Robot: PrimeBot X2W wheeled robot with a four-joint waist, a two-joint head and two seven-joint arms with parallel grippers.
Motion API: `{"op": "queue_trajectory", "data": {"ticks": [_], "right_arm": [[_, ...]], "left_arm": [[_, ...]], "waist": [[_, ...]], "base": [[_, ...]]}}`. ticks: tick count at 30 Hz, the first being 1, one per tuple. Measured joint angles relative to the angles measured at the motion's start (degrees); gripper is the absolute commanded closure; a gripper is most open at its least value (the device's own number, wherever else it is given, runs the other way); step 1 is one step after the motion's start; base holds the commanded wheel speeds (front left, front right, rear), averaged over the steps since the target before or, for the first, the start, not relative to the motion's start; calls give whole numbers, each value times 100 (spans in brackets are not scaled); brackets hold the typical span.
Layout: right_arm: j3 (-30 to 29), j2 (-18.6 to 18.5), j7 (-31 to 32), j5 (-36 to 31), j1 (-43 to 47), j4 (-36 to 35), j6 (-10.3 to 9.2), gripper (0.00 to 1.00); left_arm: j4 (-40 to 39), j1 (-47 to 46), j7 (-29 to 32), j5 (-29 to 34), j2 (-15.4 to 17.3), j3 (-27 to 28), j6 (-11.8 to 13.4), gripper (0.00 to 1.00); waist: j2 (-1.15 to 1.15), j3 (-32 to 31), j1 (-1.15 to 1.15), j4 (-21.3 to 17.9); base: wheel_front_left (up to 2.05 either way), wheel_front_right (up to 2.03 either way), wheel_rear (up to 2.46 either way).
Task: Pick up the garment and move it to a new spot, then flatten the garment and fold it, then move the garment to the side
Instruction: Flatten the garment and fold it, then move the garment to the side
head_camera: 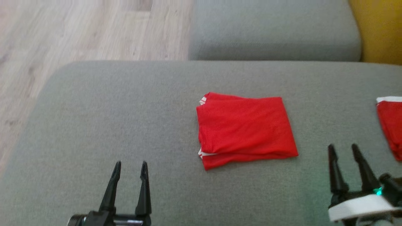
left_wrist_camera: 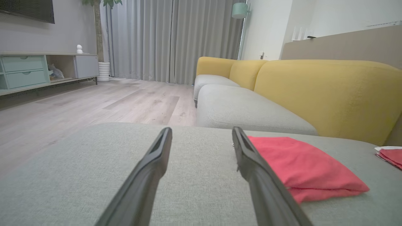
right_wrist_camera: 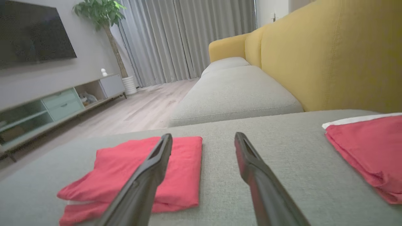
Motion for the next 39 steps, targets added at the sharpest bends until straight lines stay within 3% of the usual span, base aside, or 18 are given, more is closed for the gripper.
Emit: {"op": "queue_trajectory", "data": {"ticks": [6,10,39], "right_arm": [[-62,270,0,-902,251,-85,0,0],[-137,404,0,-1107,338,-164,0,0],[-180,606,0,-1051,356,-148,0,0]], "left_arm": [[82,160,0,138,3,94,-48,0],[154,210,0,143,4,142,-63,0],[270,190,0,402,7,216,-148,0]], "waist": [[0,-188,1,-114],[0,-252,1,-121],[0,-106,2,-195]], "base": [[0,0,0],[0,0,0],[0,0,0]]}}
